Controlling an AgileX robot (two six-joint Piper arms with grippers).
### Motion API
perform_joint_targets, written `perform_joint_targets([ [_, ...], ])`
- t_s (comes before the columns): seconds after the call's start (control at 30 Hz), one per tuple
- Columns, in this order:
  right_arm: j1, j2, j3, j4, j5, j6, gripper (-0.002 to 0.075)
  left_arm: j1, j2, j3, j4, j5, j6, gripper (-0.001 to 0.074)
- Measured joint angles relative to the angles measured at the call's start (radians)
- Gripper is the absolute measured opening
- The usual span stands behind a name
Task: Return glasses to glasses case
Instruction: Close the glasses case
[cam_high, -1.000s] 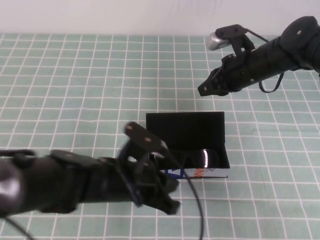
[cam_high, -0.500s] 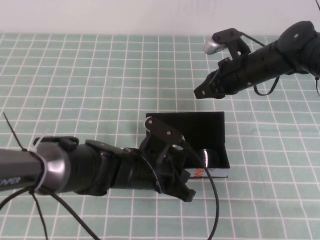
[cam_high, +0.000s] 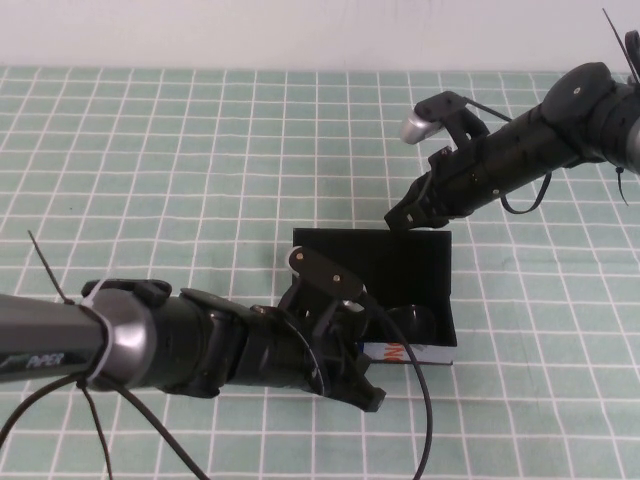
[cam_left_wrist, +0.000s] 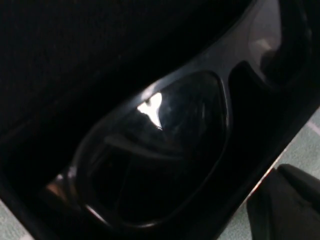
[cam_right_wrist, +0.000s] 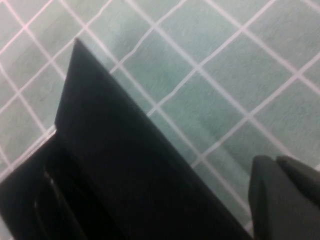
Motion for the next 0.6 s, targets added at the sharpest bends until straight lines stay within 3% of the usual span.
perform_joint_targets([
  [0.6, -0.002, -0.002, -0.107, 0.126, 0.246, -0.050, -0.0013, -0.006, 0.002, -0.004, 0.000, -0.027, 0.000, -0.0002],
])
